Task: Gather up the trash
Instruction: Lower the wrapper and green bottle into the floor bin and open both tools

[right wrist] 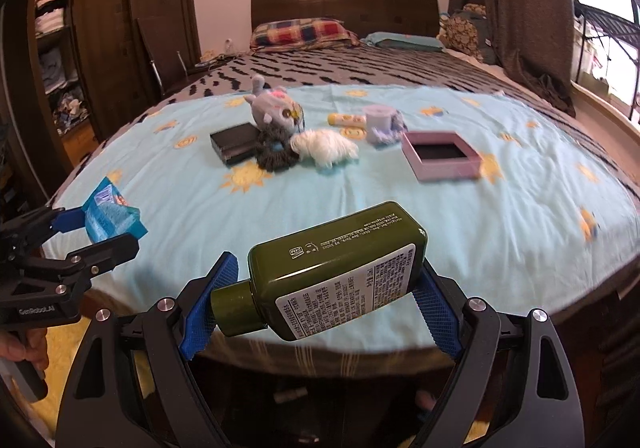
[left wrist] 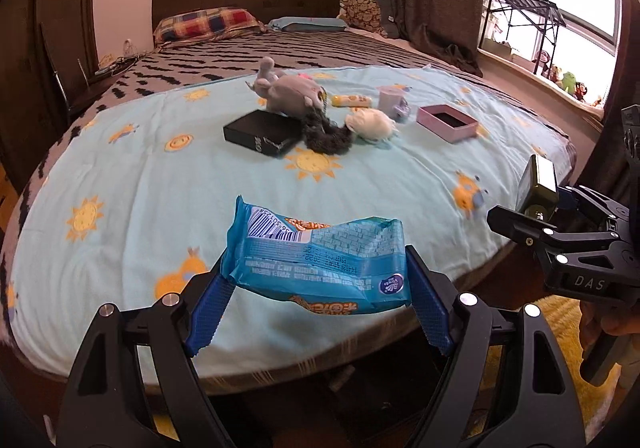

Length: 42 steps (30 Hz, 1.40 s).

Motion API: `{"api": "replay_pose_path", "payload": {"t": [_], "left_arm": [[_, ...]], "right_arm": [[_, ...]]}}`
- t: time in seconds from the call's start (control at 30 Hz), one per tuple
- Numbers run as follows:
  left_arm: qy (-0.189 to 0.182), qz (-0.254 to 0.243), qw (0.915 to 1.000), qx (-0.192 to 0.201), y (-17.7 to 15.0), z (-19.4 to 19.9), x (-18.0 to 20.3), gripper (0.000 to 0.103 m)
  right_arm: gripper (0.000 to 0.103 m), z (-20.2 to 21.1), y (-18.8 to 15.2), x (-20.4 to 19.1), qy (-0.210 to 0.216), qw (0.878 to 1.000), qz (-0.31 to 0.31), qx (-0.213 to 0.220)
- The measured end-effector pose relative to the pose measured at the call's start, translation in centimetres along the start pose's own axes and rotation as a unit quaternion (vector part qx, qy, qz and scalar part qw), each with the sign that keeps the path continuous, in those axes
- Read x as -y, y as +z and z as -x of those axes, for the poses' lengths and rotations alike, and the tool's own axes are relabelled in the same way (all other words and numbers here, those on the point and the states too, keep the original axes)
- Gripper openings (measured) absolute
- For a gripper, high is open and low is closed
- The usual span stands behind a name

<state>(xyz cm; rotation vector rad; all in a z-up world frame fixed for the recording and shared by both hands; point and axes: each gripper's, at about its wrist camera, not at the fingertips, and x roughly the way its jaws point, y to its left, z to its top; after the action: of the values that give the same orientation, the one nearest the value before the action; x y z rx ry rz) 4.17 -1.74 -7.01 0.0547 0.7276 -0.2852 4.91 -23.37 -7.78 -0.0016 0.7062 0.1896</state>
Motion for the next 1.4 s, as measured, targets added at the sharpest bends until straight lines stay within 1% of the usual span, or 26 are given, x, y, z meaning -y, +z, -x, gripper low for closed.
{"api": "replay_pose_path", "payload": {"t": [0.17,0.3,0.5,0.6,0.7,0.77,0.87,1.0,1.13,1.4], "left_arm": [[-0.019,0.0,0.9997,-0.017,-3.1,0.3,0.8,0.077],[-0.033,0.001,0.9986,-0.042,-5.6,-0.5,1.5,0.077],[-0.046,-0.003,0.995,-0.089,-9.2,-2.6,2.7,0.077],[-0.059,0.003,0.9909,-0.121,-11.1,-4.3,3.1,0.077],[-0.06,0.011,0.9878,-0.143,-12.7,-6.3,3.1,0.077],[-0.056,0.01,0.9874,-0.148,-13.2,-7.5,3.0,0.077],[-0.05,0.002,0.9856,-0.162,-14.3,-9.4,3.1,0.077],[-0.056,0.002,0.9802,-0.19,-15.9,-11.6,3.0,0.077],[-0.058,0.004,0.9767,-0.207,-16.9,-12.6,2.9,0.077],[-0.071,0.006,0.9725,-0.222,-17.5,-13.7,3.5,0.079]], "right_arm": [[0.086,0.5,-3.1,0.4,-0.002,1.0,-0.007,-0.025],[0.086,0.1,-5.2,0.9,-0.003,0.999,-0.021,-0.048],[0.086,-1.2,-8.3,0.8,0.0,0.996,-0.031,-0.085],[0.086,-2.2,-9.7,0.6,0.002,0.994,-0.032,-0.104],[0.086,-3.7,-10.9,0.4,0.003,0.992,-0.035,-0.124],[0.086,-5.0,-11.9,0.4,0.006,0.989,-0.041,-0.139],[0.086,-6.7,-13.1,0.7,0.025,0.986,-0.064,-0.154],[0.086,-8.4,-14.4,0.4,0.018,0.984,-0.058,-0.166],[0.086,-9.7,-15.8,0.0,0.015,0.981,-0.056,-0.184],[0.086,-11.0,-16.9,-0.8,0.026,0.98,-0.054,-0.19]]}}
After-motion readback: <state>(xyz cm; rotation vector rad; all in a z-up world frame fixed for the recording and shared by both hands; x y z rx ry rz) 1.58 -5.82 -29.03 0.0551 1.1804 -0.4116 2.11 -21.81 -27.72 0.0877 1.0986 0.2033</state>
